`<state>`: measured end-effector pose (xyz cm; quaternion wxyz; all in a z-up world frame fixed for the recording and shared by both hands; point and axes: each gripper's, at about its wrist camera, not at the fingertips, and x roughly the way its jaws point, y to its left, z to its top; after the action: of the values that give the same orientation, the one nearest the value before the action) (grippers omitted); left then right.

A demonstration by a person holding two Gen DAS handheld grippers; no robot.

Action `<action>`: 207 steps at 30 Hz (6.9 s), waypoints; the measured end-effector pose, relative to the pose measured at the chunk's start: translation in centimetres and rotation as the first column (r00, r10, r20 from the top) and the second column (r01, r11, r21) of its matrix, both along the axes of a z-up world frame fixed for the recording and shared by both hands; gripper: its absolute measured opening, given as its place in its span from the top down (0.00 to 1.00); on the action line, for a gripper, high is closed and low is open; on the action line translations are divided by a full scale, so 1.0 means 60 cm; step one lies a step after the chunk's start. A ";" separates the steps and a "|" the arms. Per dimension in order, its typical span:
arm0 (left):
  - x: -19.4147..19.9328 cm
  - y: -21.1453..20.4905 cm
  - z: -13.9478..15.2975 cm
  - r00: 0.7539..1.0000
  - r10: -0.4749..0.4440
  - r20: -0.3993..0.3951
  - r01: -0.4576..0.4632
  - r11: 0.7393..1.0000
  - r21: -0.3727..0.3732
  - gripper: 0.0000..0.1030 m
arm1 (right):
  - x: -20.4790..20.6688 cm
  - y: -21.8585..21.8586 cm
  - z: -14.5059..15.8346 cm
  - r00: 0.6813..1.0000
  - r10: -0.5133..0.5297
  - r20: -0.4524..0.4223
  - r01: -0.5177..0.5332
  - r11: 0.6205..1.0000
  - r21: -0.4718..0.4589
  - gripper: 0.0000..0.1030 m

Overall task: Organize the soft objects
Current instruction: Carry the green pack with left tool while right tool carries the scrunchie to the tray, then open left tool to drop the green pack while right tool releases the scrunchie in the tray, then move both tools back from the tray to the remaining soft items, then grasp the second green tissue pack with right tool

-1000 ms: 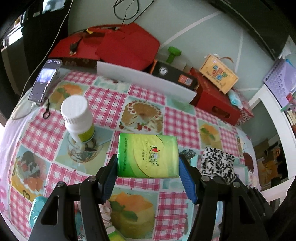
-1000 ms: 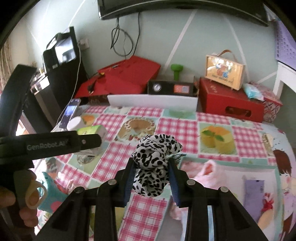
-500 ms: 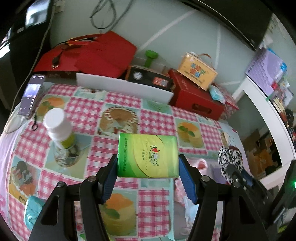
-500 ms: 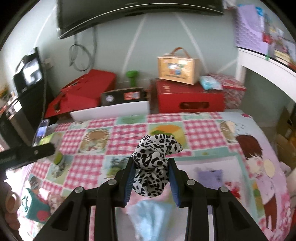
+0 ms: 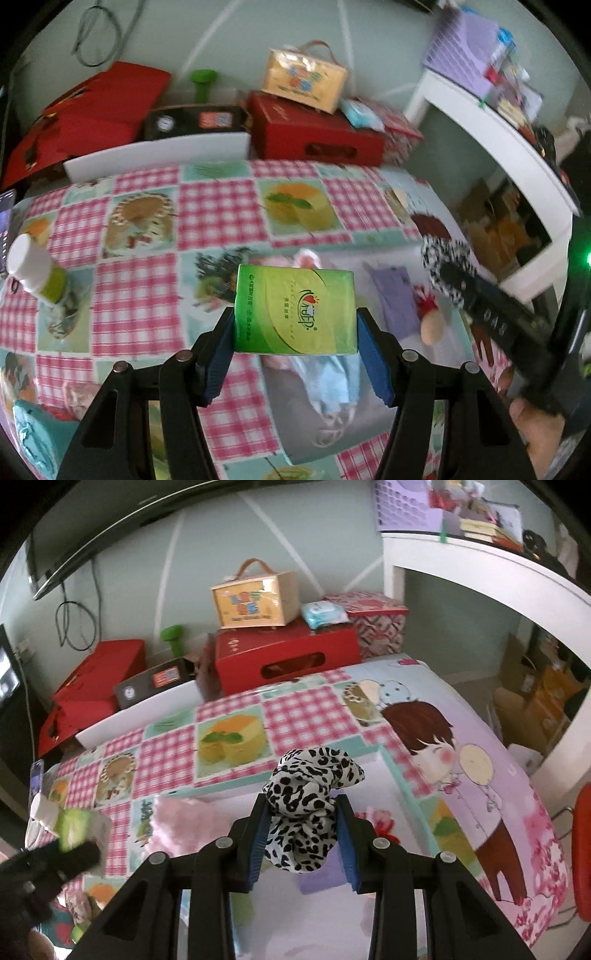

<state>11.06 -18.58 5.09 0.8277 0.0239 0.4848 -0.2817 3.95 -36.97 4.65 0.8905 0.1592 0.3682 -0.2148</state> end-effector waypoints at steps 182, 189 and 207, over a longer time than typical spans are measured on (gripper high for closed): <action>-0.012 0.425 -0.056 0.870 0.488 -0.071 -0.490 0.872 -0.014 0.01 | 0.038 0.466 -0.110 0.704 0.680 -0.206 -0.689 0.724 0.033 0.00; -0.010 0.443 -0.052 0.860 0.508 -0.053 -0.509 0.861 -0.008 0.01 | 0.032 0.516 -0.135 0.635 0.738 -0.227 -0.750 0.660 0.048 0.01; -0.008 0.449 -0.056 0.853 0.518 -0.057 -0.518 0.855 0.012 0.01 | 0.042 0.522 -0.174 0.618 0.740 -0.265 -0.749 0.657 0.087 0.36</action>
<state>10.57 8.38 1.71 0.8585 -0.1174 0.4966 -0.0501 6.47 -5.66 -5.78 0.8408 -0.0534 0.5182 0.1472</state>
